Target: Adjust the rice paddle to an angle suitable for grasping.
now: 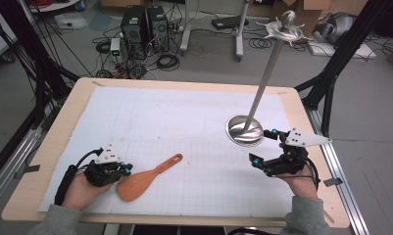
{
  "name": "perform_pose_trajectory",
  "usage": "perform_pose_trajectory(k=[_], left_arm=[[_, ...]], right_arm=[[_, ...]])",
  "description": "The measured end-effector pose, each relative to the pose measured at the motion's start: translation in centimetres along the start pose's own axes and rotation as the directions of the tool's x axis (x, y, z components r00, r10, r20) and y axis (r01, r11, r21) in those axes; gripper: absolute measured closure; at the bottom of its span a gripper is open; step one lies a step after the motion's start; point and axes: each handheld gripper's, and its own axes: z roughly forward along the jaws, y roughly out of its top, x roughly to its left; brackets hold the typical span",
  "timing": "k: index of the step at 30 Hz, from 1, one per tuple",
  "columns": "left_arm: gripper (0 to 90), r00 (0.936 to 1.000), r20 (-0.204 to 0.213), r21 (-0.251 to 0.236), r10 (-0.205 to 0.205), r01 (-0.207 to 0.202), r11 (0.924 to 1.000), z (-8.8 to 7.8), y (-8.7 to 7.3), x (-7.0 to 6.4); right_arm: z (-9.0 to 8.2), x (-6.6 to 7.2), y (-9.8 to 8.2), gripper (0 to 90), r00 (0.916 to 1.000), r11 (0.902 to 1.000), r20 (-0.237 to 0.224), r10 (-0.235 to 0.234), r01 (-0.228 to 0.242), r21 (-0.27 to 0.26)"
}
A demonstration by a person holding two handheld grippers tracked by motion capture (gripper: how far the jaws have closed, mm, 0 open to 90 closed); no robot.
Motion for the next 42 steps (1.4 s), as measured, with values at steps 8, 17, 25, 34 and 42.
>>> perform_pose_trajectory(k=[8,17,25,34,42], left_arm=[[66.5,0.9992,0.039,-0.068,0.013,-0.01,0.9976,-0.2,2.1,-0.8],[31.5,0.9962,0.039,-0.12,0.078,-0.073,0.9901,0.3,3.1,-1.8],[15.0,0.9906,0.077,-0.106,0.113,-0.105,0.9889,0.7,4.2,-2.5],[15.2,0.986,0.085,-0.06,0.143,-0.138,0.9886,2.0,5.2,-2.7],[15.2,0.9846,0.101,-0.036,0.143,-0.14,0.9895,2.6,5.6,-2.8]], right_arm=[[-0.1,0.0,0.0,0.2,1.0,1.0,0.001,0.001,-0.001,0.002],[-0.2,-0.1,0.0,0.2,1.0,1.0,0.003,0.003,-0.003,-0.005],[-0.2,0.0,0.0,0.2,1.0,1.0,0.0,0.004,-0.004,0.0],[-0.4,-0.2,-0.3,0.2,0.9999,0.9999,0.008,0.012,-0.012,0.0],[-0.6,-0.2,-0.3,0.2,0.9998,0.9998,0.012,0.018,-0.018,0.0]])
